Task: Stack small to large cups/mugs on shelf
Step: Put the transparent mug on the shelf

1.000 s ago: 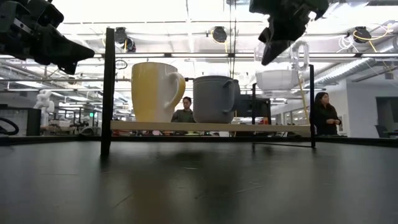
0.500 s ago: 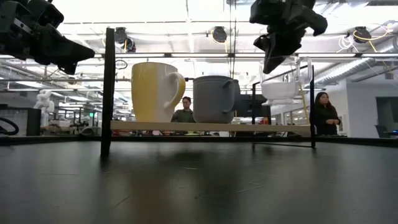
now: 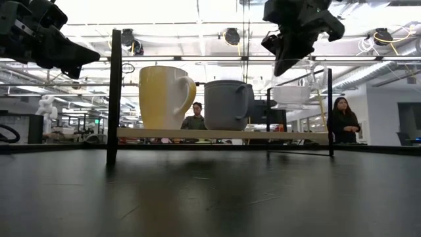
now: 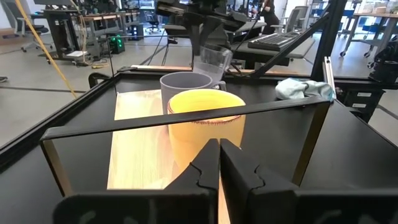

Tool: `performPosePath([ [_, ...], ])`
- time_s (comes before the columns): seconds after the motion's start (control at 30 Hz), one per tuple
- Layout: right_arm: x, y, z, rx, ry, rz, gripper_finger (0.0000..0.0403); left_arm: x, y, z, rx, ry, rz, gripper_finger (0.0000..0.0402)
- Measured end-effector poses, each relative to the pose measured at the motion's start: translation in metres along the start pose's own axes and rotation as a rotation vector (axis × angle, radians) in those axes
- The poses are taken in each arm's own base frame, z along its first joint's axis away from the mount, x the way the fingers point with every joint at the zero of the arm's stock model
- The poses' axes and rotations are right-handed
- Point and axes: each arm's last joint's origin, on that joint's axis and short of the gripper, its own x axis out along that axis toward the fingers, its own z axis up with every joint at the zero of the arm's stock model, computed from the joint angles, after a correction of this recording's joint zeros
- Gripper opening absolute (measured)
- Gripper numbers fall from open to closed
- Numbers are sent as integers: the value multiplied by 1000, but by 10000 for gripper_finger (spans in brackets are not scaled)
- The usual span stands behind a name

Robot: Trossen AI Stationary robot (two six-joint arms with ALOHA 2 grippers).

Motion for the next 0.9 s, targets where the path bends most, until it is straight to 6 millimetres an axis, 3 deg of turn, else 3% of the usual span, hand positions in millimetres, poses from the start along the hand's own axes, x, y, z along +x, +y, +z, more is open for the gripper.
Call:
performPosePath([
  [0.27, -1, -21, -10, 100, -2, -43, 0, 0, 0, 0, 6, 1, 0, 32],
  [0.47, 7, -26, -20, 105, -28, 24, 0, 0, 0, 0, 18, 2, 0, 33],
  [0.9, 15, -35, -33, 121, -37, -8, 0, 0, 0, 0, 39, 3, 2, 33],
])
